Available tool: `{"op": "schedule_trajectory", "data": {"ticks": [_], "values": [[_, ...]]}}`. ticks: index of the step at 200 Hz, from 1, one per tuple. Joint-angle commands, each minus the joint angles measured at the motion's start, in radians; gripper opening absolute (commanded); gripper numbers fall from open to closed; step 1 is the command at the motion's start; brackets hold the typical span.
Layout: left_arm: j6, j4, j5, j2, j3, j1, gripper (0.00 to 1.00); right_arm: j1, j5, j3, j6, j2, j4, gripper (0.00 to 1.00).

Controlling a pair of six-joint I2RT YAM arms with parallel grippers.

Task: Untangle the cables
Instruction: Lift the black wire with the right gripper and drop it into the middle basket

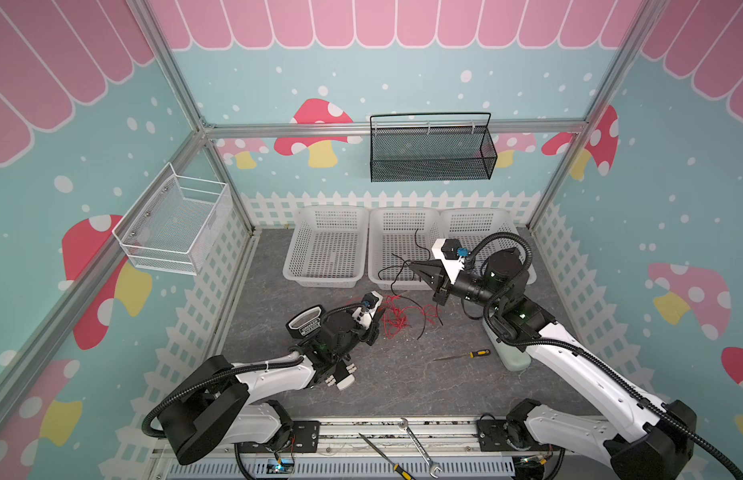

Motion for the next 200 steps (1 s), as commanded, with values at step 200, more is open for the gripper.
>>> {"op": "schedule_trajectory", "data": {"ticks": [200], "values": [[-0.011,0.040,-0.025,-0.057,-0.042,-0.004,0.21,0.003,0.260,0.216,-0.174,0.157,0.089,0.00]]}}
